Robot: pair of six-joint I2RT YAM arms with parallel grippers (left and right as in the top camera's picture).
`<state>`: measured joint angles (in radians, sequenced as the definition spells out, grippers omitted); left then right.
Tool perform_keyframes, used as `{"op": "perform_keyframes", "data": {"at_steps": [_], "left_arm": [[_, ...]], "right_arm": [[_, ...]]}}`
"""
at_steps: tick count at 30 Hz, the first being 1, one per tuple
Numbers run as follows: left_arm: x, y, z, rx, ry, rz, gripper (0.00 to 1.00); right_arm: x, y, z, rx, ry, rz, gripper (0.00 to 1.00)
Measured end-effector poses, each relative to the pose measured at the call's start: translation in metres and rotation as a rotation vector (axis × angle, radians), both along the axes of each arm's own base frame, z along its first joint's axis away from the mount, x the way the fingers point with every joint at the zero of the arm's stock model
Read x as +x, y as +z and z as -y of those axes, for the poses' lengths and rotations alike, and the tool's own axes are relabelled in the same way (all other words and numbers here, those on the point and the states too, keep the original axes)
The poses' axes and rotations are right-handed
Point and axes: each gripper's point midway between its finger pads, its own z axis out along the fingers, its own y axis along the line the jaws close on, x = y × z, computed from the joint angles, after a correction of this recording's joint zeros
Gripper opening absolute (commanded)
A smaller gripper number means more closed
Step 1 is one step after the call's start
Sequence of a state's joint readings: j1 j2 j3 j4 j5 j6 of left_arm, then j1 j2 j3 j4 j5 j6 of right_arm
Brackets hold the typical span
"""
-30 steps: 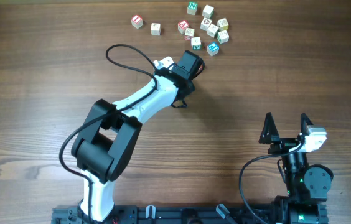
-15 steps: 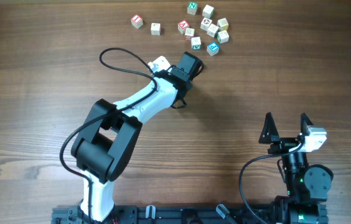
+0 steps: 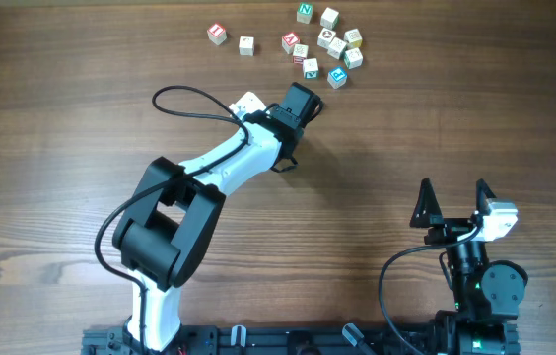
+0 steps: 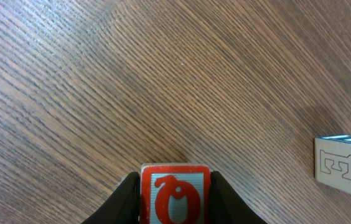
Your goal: Form a circle
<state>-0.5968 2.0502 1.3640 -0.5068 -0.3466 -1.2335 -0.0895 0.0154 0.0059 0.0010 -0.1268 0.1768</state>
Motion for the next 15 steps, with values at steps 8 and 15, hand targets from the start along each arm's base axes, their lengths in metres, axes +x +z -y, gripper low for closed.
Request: {"op": "perform_keyframes", "data": {"at_steps": [8,15], "left_arm": [[-0.004,0.002,0.016,-0.017,-0.014,0.02,0.32],[-0.002,0.003,0.013,-0.001,-0.006,0.032,0.33]], "right_arm": [[0.0,0.0,0.0,0.0,0.0,0.0,0.99],[0.0,0.0,0.0,0.0,0.0,0.0,1.0]]}}
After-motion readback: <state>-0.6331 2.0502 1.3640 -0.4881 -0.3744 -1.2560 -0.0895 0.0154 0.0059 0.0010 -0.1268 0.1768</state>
